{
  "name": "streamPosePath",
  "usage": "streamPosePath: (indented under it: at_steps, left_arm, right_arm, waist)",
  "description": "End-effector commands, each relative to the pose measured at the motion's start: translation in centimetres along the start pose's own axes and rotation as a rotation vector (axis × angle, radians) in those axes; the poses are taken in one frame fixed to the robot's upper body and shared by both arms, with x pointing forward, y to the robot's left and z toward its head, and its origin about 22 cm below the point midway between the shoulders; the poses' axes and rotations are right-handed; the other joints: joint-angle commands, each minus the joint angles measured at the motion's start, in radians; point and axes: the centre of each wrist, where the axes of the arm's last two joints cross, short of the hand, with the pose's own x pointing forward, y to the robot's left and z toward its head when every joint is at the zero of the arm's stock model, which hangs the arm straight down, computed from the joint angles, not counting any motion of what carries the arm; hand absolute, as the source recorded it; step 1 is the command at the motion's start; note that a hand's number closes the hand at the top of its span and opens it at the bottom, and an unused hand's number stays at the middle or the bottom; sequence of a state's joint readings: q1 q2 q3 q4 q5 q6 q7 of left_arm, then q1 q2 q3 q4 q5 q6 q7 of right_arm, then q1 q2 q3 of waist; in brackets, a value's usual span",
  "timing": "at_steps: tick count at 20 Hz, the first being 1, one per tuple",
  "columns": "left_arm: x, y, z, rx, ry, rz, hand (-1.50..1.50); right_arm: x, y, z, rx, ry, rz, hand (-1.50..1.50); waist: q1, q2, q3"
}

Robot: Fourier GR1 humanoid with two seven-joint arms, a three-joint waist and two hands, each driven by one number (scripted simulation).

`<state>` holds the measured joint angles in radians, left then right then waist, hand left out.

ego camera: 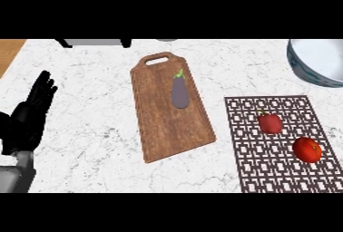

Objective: Pick the tomato from the placemat and place it in the bowl

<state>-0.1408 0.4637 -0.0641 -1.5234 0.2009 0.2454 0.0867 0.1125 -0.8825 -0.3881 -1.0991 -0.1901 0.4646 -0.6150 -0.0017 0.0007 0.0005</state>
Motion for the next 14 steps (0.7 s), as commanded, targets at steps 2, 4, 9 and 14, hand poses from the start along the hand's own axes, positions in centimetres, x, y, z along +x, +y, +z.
streamPosePath:
  at_steps: [2, 4, 9, 14]
  left_arm:
    - [-0.3, -0.6, -0.3, 0.010, -0.001, 0.003, 0.00]
    - [-0.5, -0.5, -0.2, -0.012, -0.001, -0.006, 0.00]
    - [-0.1, -1.1, -0.3, -0.028, -0.012, 0.005, 0.00]
    - [-0.7, -0.1, -0.4, -0.019, -0.014, -0.015, 0.00]
  right_arm:
    - [4.4, -2.4, -3.4, 0.066, -0.001, 0.066, -1.50]
    - [4.6, -3.3, -4.7, 0.150, 0.034, 0.109, -1.50]
    - [8.4, -1.8, -8.5, 0.357, 0.106, 0.272, -1.50]
    - [6.9, 1.5, -10.7, 0.507, 0.163, 0.303, -1.50]
  waist:
    - [0.000, -0.001, -0.001]
    - [0.011, 0.002, 0.000]
    - [0.020, 0.000, -0.002]
    - [0.022, 0.002, -0.001]
